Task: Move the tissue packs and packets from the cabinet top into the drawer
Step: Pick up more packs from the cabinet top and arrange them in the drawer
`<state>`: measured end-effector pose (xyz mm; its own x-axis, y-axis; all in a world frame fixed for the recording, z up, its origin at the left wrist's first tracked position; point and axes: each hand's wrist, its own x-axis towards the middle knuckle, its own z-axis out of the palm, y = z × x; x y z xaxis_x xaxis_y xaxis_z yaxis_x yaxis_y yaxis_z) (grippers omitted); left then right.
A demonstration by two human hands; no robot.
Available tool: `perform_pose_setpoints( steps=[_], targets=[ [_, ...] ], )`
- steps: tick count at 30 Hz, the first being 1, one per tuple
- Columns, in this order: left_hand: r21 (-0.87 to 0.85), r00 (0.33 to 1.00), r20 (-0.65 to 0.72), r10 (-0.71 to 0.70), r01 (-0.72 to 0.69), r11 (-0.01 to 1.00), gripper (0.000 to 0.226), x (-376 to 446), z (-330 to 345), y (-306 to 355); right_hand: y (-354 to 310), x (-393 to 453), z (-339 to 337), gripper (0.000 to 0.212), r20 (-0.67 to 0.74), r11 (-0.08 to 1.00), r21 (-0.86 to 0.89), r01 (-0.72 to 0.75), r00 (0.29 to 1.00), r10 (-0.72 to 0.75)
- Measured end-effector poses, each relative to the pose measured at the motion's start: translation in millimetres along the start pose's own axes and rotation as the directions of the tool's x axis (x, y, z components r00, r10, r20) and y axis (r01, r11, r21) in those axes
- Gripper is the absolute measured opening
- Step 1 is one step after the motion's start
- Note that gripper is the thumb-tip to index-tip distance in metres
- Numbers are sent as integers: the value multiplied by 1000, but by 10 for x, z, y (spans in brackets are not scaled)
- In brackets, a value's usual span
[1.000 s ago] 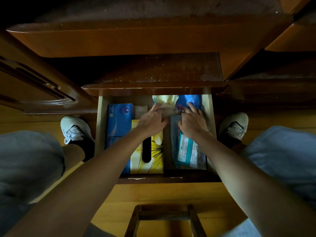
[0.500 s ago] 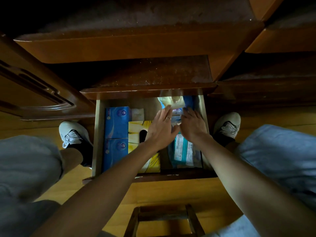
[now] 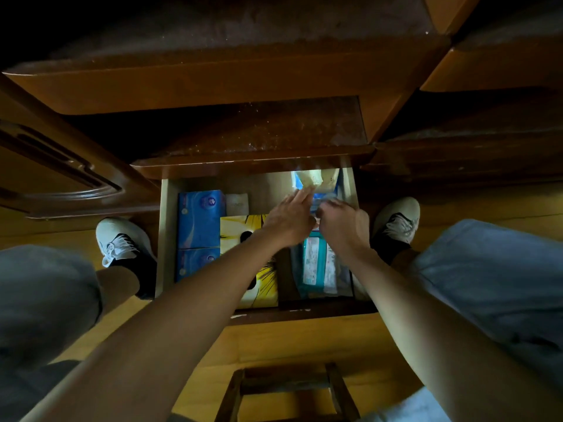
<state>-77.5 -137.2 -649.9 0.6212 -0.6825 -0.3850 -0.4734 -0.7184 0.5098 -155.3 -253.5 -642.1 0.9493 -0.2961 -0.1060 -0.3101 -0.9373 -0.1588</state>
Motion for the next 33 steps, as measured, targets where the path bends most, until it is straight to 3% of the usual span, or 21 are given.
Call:
perform_pose_setpoints(
  steps=[4, 7, 9, 11, 14, 18, 22, 27, 30, 33],
  targets=[
    [12, 996, 90, 9, -10, 1000, 58, 156, -39, -13, 125, 72, -60, 11, -199, 1000, -1, 7, 980, -7],
    [12, 996, 5, 85, -85, 996, 27, 80, -71, -103, 188, 206, -51, 32, -142, 997, -74, -31, 990, 20],
    [35, 989, -81, 120, -118, 992, 18, -4, -73, -187, 215, 268, -35, 48, -62, 993, -121, 4, 998, -12],
    [10, 981, -182, 64, -63, 998, 26, -47, -63, -242, 239, 308, -23, 60, -2, 974, -222, 53, 998, -55],
    [-160, 963, -262, -63, 21, 987, 61, -11, -65, -240, 237, 334, 14, 62, 84, 936, -346, 67, 996, -40],
    [-154, 996, -21, -92, 87, 984, 91, 142, -60, -192, 184, 355, 49, 57, 119, 927, -374, 38, 993, 7],
    [-182, 990, 76, -117, 129, 975, 93, 277, -14, -143, 199, 347, 71, 63, 138, 919, -393, 33, 990, 24],
    [-96, 995, 18, -100, 102, 990, 96, 204, -62, -131, 177, 346, 28, 67, 109, 920, -391, 33, 994, 10],
    [-107, 995, -32, -91, 87, 990, 95, 7, -143, -102, 158, 252, -55, 59, 27, 943, -332, 18, 1000, -9],
    [-42, 996, -77, -35, 32, 999, 79, -307, -290, -96, 123, 120, -224, 37, -96, 978, -201, -51, 995, 32]
  ],
)
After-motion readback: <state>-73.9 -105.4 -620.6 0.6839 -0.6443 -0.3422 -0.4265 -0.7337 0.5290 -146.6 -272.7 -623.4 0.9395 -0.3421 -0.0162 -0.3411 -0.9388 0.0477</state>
